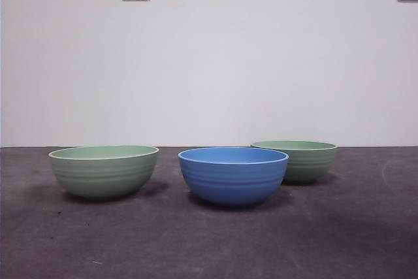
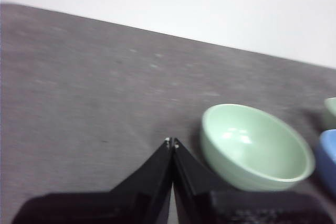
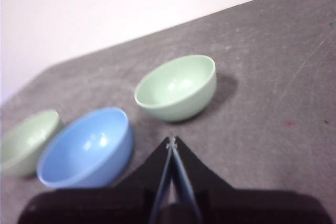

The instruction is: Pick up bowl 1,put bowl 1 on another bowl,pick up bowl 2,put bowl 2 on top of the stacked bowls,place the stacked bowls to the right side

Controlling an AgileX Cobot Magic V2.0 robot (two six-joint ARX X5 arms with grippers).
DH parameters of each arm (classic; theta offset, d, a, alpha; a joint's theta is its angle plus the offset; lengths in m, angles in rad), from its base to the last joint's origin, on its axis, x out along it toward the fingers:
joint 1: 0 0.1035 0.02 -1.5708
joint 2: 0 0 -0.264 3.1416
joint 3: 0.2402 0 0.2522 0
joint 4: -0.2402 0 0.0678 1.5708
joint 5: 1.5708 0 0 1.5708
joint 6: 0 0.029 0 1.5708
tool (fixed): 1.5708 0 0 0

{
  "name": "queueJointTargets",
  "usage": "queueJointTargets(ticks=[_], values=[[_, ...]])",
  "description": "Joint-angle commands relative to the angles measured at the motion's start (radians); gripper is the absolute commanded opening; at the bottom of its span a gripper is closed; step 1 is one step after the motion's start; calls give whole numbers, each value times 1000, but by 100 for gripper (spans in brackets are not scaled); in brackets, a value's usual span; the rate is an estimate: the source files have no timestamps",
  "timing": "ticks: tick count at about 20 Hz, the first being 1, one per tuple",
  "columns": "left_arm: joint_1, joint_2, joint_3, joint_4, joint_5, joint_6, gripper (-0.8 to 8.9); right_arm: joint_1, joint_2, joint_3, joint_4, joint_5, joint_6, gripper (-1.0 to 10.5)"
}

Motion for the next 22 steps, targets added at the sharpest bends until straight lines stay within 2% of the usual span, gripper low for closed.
queueJointTargets(ticks=[1,7,11,17,22], values=[[3,-2,46,-4,32,-89,-8,0,25,58,-2,1,55,-12],[3,42,173,-27,92,-111,-8,1,158,208,-74,-11,31,-12],[3,118,282,-92,157,-89,-8,2,278,342,-173,-85,-58,-12],[2,272,457,-250,292,56,-8,2,458,584,-421,-163,-243,-12],[2,401,603,-430,429,212,-8,3,593,778,-655,-163,-406,-12]])
